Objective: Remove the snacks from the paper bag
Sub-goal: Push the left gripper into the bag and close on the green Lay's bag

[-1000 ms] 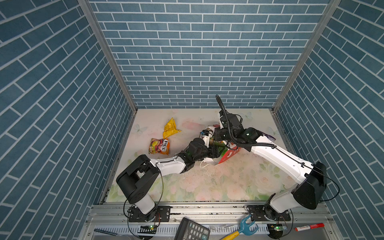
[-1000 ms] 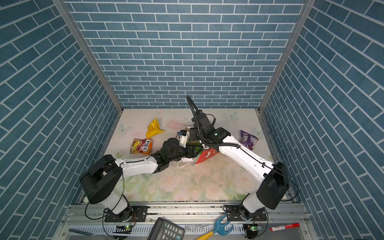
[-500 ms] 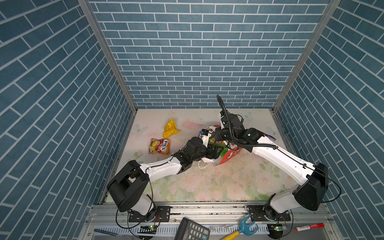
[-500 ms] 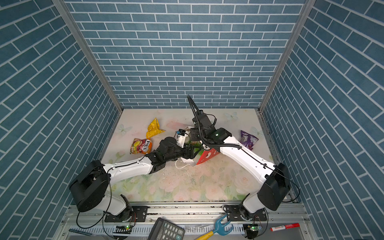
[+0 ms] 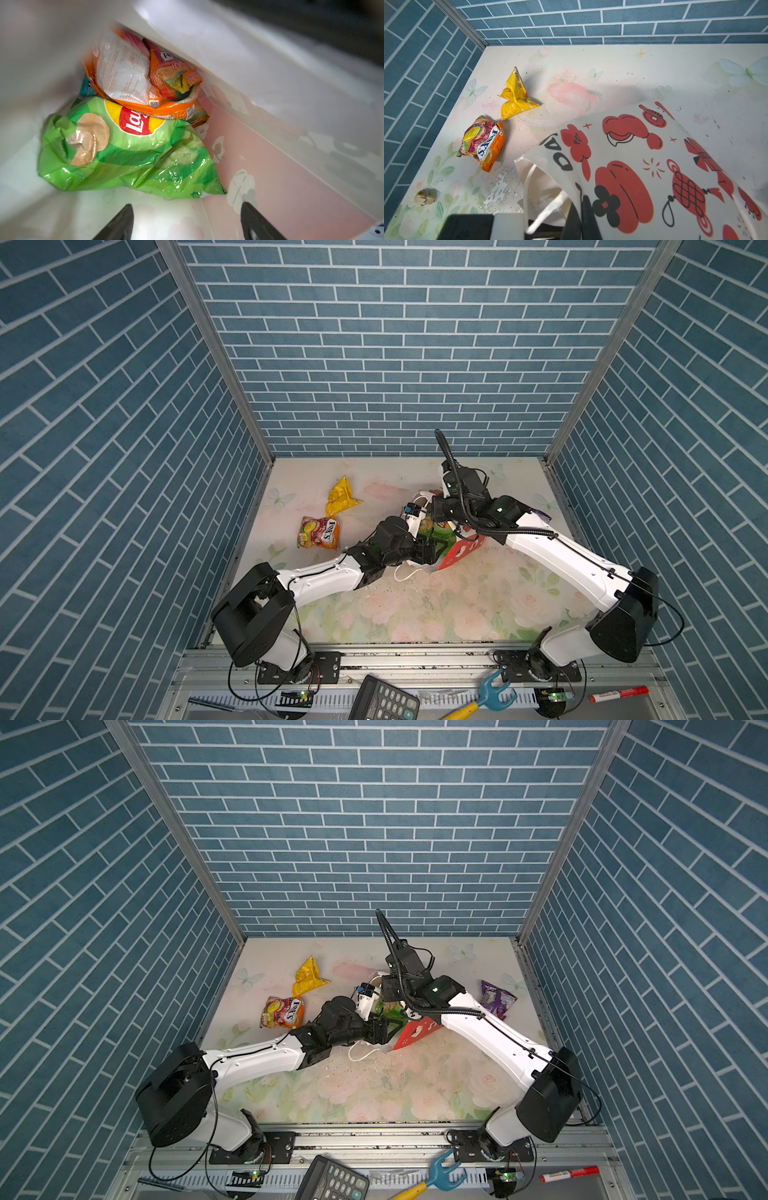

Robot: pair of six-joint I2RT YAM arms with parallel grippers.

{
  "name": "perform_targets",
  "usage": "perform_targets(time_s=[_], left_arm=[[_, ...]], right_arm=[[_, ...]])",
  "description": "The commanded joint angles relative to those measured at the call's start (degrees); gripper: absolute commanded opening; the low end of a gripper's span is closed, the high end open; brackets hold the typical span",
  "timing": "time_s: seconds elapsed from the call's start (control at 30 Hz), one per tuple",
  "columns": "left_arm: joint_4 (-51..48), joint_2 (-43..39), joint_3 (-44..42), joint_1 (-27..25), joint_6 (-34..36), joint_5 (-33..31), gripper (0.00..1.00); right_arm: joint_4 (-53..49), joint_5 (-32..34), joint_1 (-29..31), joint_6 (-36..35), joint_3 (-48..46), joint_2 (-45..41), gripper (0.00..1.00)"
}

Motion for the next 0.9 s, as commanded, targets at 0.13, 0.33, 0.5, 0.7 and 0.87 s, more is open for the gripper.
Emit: perform_targets(time_s=[0.13,0.33,0.5,0.7,0.87], left_arm=[[-1.45,2.85,2.50,-1.48,0.95,-0.13,0.79],[-2.00,5.68,4.07,-1.54,1.08,0.07,0.78],[-2.11,8.27,5.53,-1.75,1.30,0.18,0.78],[-3.08,10.40,6.96,-1.85,1.63,-0.12,0.78],[-3.47,11.70,7.48,-1.85,1.65,-1.06,0.79]], right_arm=[[-0.43,1.32,-0.14,0.15,0.68,-1.85,0.00],[-0.45,1.49,-0.17,0.15,0.21,-2.14,0.00],[-0.39,1.69,-0.15,-0.02,0.05,-2.48,0.00],[-0.25,1.69,-0.15,-0.03,0.04,-2.40,0.00],[-0.04,1.58,-0.16,-0.03,-0.29,-2.53,0.00]])
